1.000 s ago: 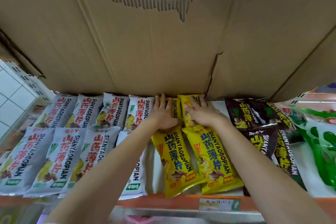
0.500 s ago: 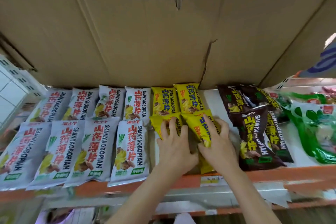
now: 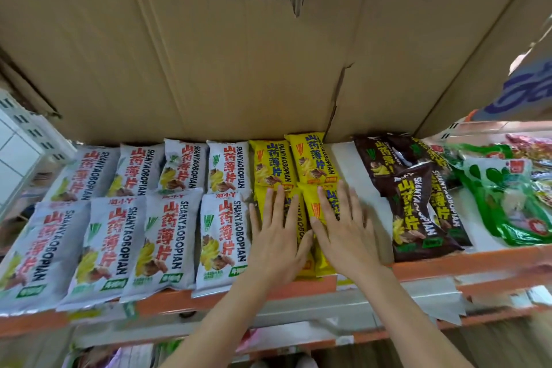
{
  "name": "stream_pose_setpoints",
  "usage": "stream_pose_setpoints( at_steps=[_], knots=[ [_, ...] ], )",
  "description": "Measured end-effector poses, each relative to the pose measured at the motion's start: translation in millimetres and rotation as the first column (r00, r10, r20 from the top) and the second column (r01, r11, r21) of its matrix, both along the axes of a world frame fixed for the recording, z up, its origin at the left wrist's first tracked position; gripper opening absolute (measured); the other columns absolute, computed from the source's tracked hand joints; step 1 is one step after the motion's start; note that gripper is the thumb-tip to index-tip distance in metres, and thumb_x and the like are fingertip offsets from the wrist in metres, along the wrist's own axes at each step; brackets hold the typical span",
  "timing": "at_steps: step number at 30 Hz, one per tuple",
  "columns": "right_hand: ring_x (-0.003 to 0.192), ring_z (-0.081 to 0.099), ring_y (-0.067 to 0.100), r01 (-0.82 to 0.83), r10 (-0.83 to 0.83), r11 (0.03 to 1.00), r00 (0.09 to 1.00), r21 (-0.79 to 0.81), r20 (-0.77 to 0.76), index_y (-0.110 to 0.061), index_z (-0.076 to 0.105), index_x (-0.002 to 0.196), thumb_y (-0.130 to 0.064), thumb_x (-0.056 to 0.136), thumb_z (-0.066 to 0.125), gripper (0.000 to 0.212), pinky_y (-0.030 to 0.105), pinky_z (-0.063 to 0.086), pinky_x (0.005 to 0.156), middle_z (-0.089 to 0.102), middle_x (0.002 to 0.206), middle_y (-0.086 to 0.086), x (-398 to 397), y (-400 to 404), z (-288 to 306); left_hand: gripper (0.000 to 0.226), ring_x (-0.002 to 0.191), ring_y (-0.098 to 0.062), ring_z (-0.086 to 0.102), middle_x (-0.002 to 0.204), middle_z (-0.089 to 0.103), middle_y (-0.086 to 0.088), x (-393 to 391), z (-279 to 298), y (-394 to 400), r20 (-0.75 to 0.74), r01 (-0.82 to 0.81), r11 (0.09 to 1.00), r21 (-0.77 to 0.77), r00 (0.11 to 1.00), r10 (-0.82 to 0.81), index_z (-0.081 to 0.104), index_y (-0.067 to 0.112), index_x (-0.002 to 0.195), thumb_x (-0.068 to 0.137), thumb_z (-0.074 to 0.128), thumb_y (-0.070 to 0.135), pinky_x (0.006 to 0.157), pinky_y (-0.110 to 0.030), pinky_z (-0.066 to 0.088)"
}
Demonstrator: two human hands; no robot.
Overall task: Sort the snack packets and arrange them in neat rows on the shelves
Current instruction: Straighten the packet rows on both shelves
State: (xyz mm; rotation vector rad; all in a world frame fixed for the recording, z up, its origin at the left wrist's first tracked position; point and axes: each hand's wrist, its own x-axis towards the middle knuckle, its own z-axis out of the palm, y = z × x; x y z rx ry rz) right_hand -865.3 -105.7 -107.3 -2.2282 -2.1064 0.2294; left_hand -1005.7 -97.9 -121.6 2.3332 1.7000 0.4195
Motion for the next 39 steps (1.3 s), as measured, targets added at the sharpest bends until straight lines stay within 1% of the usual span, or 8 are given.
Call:
stream_pose_setpoints(
  at_steps=[4, 9, 14, 16, 23, 30, 34, 39],
  knots=[
    [0.143, -0.021, 0.021, -0.043, 0.048, 0.993, 0.998, -0.113, 0.041, -0.032, -0.027, 0.139, -0.060, 0.084, -0.015, 0.064, 0.048, 0.000, 0.117, -0.028, 0.153, 0.001, 1.6, 6.2, 2.2, 0.072, 0.137, -0.044, 0.020, 0.149, 0.025, -0.024, 2.0, -2.1, 5.1, -0.129, 0.013, 0.999, -0.029, 0.991, -0.017, 0.037, 0.008, 0.141, 0.091, 0.021, 0.056, 0.106, -0.051, 0.010],
    [0.145, -0.013, 0.019, -0.136, 0.106, 0.954, 0.987, -0.266, -0.125, -0.032, 0.002, 0.150, -0.051, 0.098, 0.012, 0.056, 0.045, -0.001, 0.118, -0.010, 0.158, 0.002, 17.4, 16.5, 35.6, 0.078, 0.142, -0.034, -0.019, 0.155, -0.012, -0.020, 16.9, 28.3, 12.0, -0.167, -0.022, 0.988, -0.153, 0.986, -0.004, -0.002, 0.008, 0.149, 0.091, 0.028, 0.052, 0.114, -0.046, -0.011],
    [0.127, 0.040, 0.026, -0.063, 0.152, 0.960, 0.936, 0.273, -0.319, -0.013, 0.056, 0.127, -0.025, 0.096, 0.042, 0.036, 0.034, 0.029, 0.106, 0.048, 0.135, 0.010, 73.8, 26.7, 65.1, 0.059, 0.136, -0.027, 0.019, 0.143, 0.026, -0.011, 66.1, 58.2, 22.5, 0.276, 0.112, 0.994, -0.016, 0.956, -0.104, 0.033, 0.010, 0.138, 0.087, 0.045, 0.036, 0.113, -0.038, 0.020],
    [0.116, 0.047, 0.026, 0.025, 0.119, 0.918, 0.934, 0.396, -0.336, -0.009, 0.063, 0.115, -0.015, 0.092, 0.052, 0.027, 0.031, 0.033, 0.099, 0.056, 0.121, 0.010, 112.5, 37.3, 72.7, 0.051, 0.130, -0.029, 0.026, 0.137, 0.030, -0.011, 92.5, 62.1, 39.8, 0.314, 0.101, 0.995, -0.026, 0.945, -0.088, 0.036, 0.010, 0.135, 0.089, 0.053, 0.025, 0.109, -0.036, 0.025],
    [0.117, 0.050, 0.032, 0.171, -0.141, 0.982, 0.948, 0.082, -0.284, -0.012, 0.055, 0.126, -0.027, 0.087, 0.060, 0.042, 0.035, 0.040, 0.099, 0.054, 0.128, 0.018, 246.7, 107.8, 51.6, 0.066, 0.127, -0.042, 0.035, 0.133, 0.035, -0.024, 184.6, 67.8, 126.4, 0.121, -0.108, 0.956, -0.273, 0.982, 0.146, 0.027, 0.005, 0.137, 0.089, 0.055, 0.040, 0.102, -0.041, 0.032],
    [0.128, 0.043, 0.029, -0.021, -0.096, 0.967, 0.893, -0.256, -0.439, -0.034, 0.021, 0.147, -0.040, 0.082, 0.065, 0.078, 0.038, 0.041, 0.102, 0.036, 0.147, 0.008, 264.7, 149.6, 25.0, 0.089, 0.125, -0.030, 0.047, 0.139, 0.045, -0.016, 232.5, 40.2, 156.9, 0.139, -0.210, 0.839, -0.502, 0.938, 0.318, 0.029, -0.002, 0.140, 0.078, 0.068, 0.049, 0.097, -0.030, 0.040],
    [0.110, 0.054, 0.033, -0.064, 0.009, 0.991, 0.902, -0.115, -0.431, -0.041, 0.025, 0.143, -0.027, 0.078, 0.066, 0.078, 0.041, 0.046, 0.094, 0.049, 0.129, 0.016, 268.1, 149.5, 29.7, 0.066, 0.118, -0.033, 0.050, 0.128, 0.049, -0.018, 228.6, 32.7, 150.8, 0.290, -0.205, 0.926, -0.317, 0.909, 0.300, 0.032, 0.001, 0.127, 0.080, 0.070, 0.027, 0.094, -0.034, 0.040],
    [0.088, 0.053, 0.028, 0.048, 0.164, 0.900, 0.883, 0.433, -0.439, -0.047, 0.026, 0.140, -0.022, 0.082, 0.064, 0.073, 0.034, 0.046, 0.085, 0.038, 0.112, 0.008, 242.2, 135.1, 55.7, 0.057, 0.114, -0.027, 0.051, 0.125, 0.048, -0.012, 189.6, 46.6, 144.9, 0.567, -0.194, 0.981, 0.013, 0.810, 0.153, 0.034, 0.005, 0.124, 0.080, 0.069, 0.011, 0.095, -0.036, 0.043]
  ],
)
